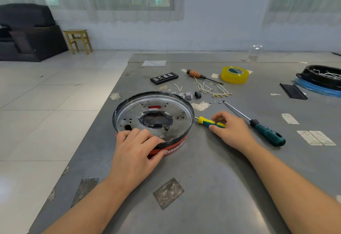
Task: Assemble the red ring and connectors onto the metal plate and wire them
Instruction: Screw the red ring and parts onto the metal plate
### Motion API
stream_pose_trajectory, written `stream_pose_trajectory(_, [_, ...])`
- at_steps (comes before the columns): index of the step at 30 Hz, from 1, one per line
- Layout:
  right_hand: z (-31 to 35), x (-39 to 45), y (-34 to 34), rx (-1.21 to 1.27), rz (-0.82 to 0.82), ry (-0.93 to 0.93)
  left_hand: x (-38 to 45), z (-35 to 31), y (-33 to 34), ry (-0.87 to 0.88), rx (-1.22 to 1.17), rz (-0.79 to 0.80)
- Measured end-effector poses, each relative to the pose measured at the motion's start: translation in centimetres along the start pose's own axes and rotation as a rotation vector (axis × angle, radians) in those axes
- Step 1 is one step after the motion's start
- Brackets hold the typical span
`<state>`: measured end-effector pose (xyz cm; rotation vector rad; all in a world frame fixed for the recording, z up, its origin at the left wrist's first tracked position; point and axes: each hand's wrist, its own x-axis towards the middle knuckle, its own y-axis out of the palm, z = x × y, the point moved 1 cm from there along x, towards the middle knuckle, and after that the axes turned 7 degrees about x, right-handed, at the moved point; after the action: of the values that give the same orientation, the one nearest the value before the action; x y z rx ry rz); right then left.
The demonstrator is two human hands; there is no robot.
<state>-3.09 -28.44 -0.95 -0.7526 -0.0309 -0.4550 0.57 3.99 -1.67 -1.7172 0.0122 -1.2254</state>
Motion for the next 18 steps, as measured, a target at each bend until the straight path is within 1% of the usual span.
stream_pose_trajectory(2, [0.3, -0.1, 0.1, -0.149, 0.068, -0.041, 0.0, 0.0, 0.0, 0.0, -0.009, 0.002])
stream_pose_trajectory(3, [0.6, 0.0, 0.1, -0.235, 0.062, -0.061, 0.0, 0.0, 0.0, 0.001, -0.015, 0.002])
stream_pose_trajectory(4, [1.1, 0.1, 0.1, -0.3, 0.024, -0.085, 0.1, 0.0, 0.0, 0.002, -0.025, 0.001])
stream_pose_trajectory(5, [1.8, 0.2, 0.2, -0.307, -0.032, -0.11, 0.1, 0.1, 0.0, 0.008, -0.037, -0.001])
stream_pose_trajectory(7, [3.8, 0.1, 0.5, -0.137, -0.12, -0.106, 0.1, 0.3, 0.0, 0.045, -0.052, -0.011])
stream_pose_trajectory(8, [4.8, 0.1, 0.9, -0.051, -0.124, -0.067, 0.1, 0.4, 0.0, 0.073, -0.053, -0.018])
stream_pose_trajectory(9, [5.9, 0.1, 1.3, -0.002, -0.093, -0.026, 0.0, 0.5, 0.0, 0.1, -0.051, -0.025])
stream_pose_trajectory(11, [7.5, 0.1, 2.3, 0.031, 0.019, 0.063, 0.0, 0.8, -0.1, 0.14, -0.051, -0.042])
stream_pose_trajectory(12, [7.9, 0.3, 2.8, 0.086, 0.076, 0.125, 0.1, 1.0, -0.1, 0.158, -0.05, -0.05])
stream_pose_trajectory(15, [8.7, 0.7, 3.6, 0.475, 0.213, 0.358, 0.1, 1.4, -0.4, 0.211, -0.029, -0.064])
stream_pose_trajectory(16, [8.8, 0.9, 3.8, 0.567, 0.234, 0.404, 0.1, 1.6, -0.5, 0.224, -0.018, -0.067])
stream_pose_trajectory(18, [8.8, 1.2, 4.2, 0.668, 0.254, 0.449, 0.1, 2.0, -0.6, 0.243, 0.007, -0.073])
